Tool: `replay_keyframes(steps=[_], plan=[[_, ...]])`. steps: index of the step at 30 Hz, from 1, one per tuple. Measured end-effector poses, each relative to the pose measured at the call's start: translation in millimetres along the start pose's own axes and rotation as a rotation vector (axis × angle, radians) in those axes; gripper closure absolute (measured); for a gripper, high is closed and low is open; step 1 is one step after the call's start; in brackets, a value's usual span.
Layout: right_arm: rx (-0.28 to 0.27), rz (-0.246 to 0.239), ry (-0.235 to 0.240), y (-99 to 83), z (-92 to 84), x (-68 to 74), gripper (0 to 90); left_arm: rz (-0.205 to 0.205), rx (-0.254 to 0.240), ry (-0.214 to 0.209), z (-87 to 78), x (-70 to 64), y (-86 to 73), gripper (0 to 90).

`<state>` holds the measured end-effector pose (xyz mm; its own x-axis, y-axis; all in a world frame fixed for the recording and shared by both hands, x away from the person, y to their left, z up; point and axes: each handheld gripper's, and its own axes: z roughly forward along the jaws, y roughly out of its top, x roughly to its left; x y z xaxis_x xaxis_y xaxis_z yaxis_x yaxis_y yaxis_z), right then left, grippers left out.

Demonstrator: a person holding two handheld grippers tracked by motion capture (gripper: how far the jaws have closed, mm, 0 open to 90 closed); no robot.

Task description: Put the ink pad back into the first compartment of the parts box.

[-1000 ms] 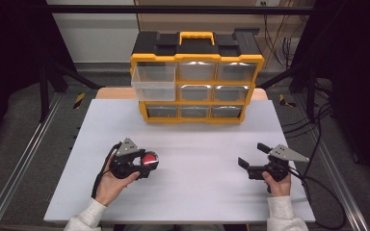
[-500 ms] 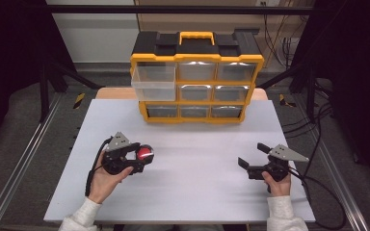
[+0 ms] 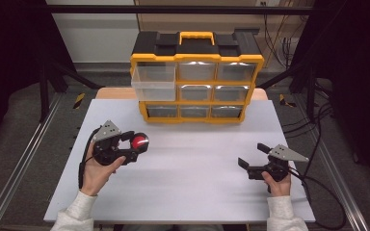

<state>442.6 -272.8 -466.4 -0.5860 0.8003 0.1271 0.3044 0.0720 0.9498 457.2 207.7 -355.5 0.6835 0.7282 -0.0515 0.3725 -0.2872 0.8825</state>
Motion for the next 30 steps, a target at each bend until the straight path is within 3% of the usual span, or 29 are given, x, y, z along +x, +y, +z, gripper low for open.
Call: replay_keyframes(steps=[30], plan=[[-0.002, 0.003, 0.005, 0.5, -0.8, 0.0, 0.4, 0.010, -0.103, -0.009, -12.8, 3.6, 61.3, 29.9]])
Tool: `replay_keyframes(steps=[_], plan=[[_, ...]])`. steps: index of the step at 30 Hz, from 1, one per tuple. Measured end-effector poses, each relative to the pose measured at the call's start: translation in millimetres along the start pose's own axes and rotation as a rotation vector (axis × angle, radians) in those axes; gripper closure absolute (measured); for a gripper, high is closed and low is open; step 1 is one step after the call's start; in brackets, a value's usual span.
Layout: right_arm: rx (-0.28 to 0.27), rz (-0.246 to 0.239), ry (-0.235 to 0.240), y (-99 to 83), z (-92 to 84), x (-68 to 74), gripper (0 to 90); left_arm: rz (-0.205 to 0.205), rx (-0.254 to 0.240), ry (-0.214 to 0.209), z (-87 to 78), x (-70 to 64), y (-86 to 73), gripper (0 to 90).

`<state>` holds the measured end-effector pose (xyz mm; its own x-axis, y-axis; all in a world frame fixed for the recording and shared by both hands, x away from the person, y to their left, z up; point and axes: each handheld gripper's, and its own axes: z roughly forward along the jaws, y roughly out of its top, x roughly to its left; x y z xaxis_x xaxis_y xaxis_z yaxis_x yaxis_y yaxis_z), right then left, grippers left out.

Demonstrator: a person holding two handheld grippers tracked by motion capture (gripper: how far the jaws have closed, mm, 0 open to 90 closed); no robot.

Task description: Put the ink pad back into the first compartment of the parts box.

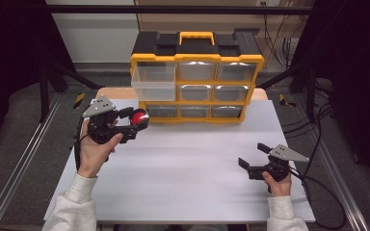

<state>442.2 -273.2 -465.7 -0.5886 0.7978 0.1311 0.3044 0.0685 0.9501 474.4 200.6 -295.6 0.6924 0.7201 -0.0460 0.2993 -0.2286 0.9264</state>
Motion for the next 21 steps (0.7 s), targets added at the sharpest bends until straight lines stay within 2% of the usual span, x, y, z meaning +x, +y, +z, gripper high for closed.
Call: replay_keyframes(steps=[21], plan=[[0.002, -0.003, 0.002, -0.2, 0.6, -0.1, 0.4, 0.025, -0.027, 0.013, 3.4, -0.7, 40.1, 29.9]])
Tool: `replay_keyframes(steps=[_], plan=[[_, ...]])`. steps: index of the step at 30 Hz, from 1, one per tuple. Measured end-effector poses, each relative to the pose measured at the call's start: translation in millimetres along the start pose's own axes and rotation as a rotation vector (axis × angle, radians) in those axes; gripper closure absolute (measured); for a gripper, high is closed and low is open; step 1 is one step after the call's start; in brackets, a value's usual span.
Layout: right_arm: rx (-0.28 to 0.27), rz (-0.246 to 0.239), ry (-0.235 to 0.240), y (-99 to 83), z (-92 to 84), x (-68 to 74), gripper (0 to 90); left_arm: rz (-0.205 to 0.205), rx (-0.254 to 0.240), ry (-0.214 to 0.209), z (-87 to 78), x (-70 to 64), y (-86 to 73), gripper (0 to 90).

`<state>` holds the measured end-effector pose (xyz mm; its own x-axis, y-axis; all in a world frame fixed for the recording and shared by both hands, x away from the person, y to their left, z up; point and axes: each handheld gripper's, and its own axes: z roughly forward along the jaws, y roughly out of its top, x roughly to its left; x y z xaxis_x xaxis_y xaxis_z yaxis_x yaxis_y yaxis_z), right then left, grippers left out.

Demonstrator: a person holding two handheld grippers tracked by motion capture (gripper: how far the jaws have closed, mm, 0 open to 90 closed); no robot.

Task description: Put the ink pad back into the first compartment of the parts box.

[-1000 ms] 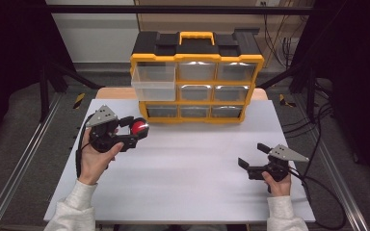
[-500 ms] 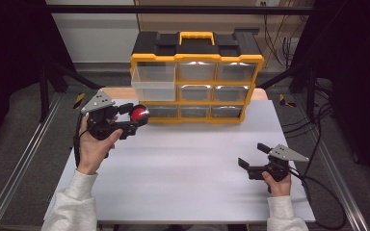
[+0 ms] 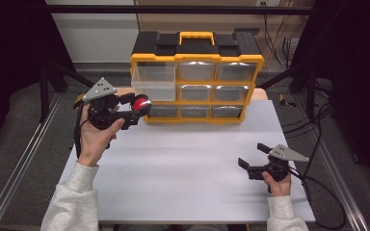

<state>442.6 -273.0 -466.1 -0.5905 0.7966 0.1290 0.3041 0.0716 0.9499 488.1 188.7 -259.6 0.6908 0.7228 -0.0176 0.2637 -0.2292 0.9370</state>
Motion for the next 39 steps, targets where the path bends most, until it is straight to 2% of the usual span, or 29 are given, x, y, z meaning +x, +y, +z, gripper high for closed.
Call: replay_keyframes(steps=[5, 21, 39], plan=[[0.000, 0.002, 0.001, 0.2, -0.3, 0.0, 0.4, 0.000, -0.014, -0.004, 0.7, -0.9, 12.8, 29.9], [-0.002, 0.003, 0.004, 0.3, -0.5, 0.0, 0.4, 0.005, -0.016, 0.015, 9.2, 3.1, 42.0, 29.9], [-0.002, 0.003, 0.006, 0.3, -0.5, 0.0, 0.4, -0.010, 0.004, 0.049, 26.3, 13.8, 61.5, 29.9]])
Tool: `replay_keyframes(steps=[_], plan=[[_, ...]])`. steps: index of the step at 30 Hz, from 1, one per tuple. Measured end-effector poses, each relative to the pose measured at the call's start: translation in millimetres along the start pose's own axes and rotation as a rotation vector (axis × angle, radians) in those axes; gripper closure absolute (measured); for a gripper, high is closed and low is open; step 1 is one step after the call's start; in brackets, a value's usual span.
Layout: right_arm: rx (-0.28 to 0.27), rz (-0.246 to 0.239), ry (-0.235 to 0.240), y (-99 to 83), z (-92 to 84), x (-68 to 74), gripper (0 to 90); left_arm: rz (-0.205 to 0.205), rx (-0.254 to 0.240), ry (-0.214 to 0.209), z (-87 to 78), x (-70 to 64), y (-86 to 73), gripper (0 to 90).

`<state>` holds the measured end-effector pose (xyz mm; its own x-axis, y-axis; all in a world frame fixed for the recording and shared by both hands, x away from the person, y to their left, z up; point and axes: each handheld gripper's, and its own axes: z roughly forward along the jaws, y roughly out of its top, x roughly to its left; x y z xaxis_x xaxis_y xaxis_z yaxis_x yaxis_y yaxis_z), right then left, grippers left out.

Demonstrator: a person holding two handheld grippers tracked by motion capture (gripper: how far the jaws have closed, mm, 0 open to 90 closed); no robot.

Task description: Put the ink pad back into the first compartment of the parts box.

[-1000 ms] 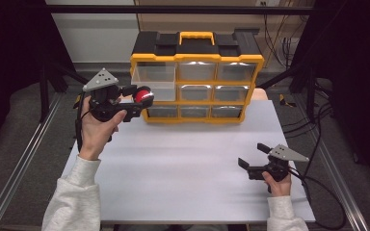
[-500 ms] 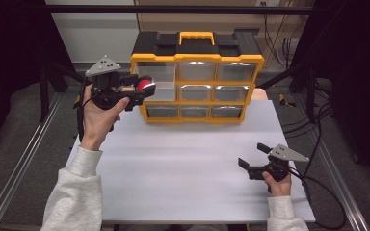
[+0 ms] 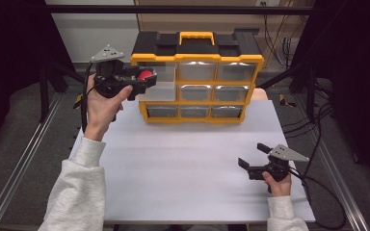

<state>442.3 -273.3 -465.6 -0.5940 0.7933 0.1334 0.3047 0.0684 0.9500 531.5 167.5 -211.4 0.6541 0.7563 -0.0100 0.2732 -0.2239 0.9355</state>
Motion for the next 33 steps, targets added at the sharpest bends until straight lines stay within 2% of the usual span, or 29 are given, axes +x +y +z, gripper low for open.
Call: replay_keyframes(steps=[12, 23, 33], plan=[[-0.001, -0.004, -0.001, 0.2, -0.3, -0.4, 0.4, -0.022, 0.014, 0.023, 15.2, 10.8, 9.1, 29.9], [-0.002, -0.004, 0.000, 0.2, -0.5, -0.5, 0.4, -0.023, 0.043, 0.067, 33.8, 23.0, 13.0, 29.9], [-0.001, -0.006, 0.000, 0.2, -0.5, -0.6, 0.4, -0.023, 0.064, 0.074, 42.9, 26.4, 7.8, 29.9]])
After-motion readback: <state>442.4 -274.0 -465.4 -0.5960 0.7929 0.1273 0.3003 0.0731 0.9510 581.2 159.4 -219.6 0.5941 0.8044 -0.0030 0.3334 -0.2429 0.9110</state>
